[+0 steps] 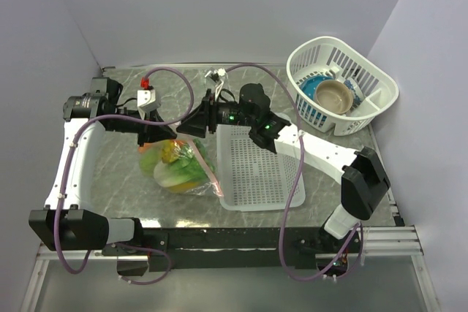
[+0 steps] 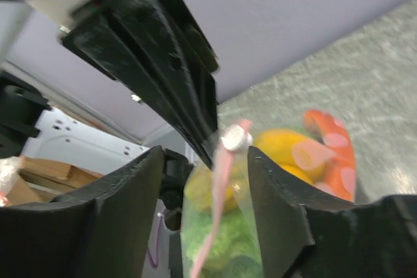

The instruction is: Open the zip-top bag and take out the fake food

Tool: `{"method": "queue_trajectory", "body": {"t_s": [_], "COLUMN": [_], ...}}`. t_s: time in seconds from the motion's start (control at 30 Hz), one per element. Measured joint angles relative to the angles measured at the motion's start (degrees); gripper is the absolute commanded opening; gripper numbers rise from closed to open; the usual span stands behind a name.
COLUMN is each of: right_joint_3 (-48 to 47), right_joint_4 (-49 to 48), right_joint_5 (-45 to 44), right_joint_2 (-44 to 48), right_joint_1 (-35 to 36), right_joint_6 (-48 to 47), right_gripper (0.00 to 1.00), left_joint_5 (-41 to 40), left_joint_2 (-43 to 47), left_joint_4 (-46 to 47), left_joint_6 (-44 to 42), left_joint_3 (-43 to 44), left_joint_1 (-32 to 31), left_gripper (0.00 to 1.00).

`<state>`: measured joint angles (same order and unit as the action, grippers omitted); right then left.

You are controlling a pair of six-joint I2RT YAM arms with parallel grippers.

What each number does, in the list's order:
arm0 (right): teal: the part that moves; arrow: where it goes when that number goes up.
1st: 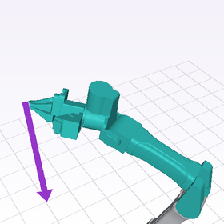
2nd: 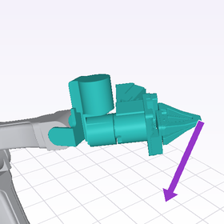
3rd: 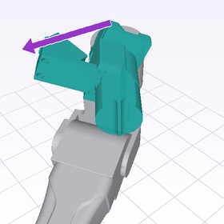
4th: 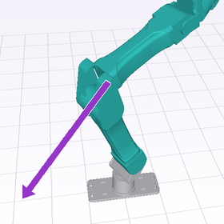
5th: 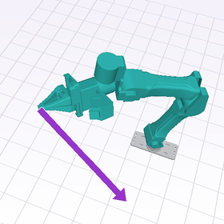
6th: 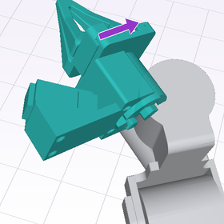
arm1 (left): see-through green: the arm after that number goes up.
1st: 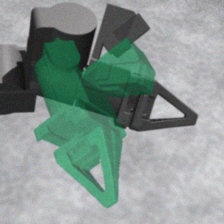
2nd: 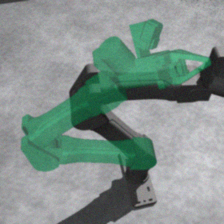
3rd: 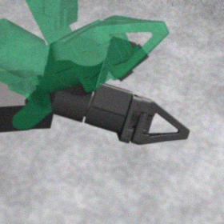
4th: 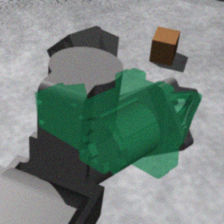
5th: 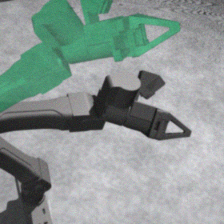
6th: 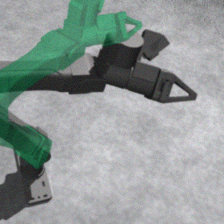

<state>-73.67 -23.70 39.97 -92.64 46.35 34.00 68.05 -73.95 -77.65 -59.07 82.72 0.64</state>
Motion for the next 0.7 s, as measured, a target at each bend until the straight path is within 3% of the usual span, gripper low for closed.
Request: {"method": "queue_trajectory", "body": {"t_s": [0.2,0.4,0.53,0.6,0.7], "right_joint_3": [3.06,3.56,3.52,3.41,3.08], "right_joint_4": [2.95,3.02,1.75,1.03,0.66], "right_joint_5": [-2.03,-2.38,-1.92,-1.4,-0.59], "right_joint_2": [1.2,1.2,1.07,0.63,-0.33], "right_joint_1": [0.0,0.0,0.17,0.35,0.44], "right_joint_6": [-1.95,-1.75,-0.31,0.17,1.42], "right_gripper": [0.62,0.38,0.09,0.01,0.0], "left_joint_5": [0.0,0.02,0.0,0.0,-0.04], "left_joint_2": [0.0,-0.02,-0.02,-0.02,-0.02], "left_joint_4": [-0.02,-0.02,-0.02,0.07,1.18], "left_joint_6": [-0.15,-0.17,-0.2,-0.11,0.87], "left_joint_3": [0.0,0.0,0.0,-0.11,-1.11], "left_joint_1": [0.0,0.0,0.0,0.0,0.02], "left_gripper": [0.01,0.01,0.01,0.01,0.08]}}
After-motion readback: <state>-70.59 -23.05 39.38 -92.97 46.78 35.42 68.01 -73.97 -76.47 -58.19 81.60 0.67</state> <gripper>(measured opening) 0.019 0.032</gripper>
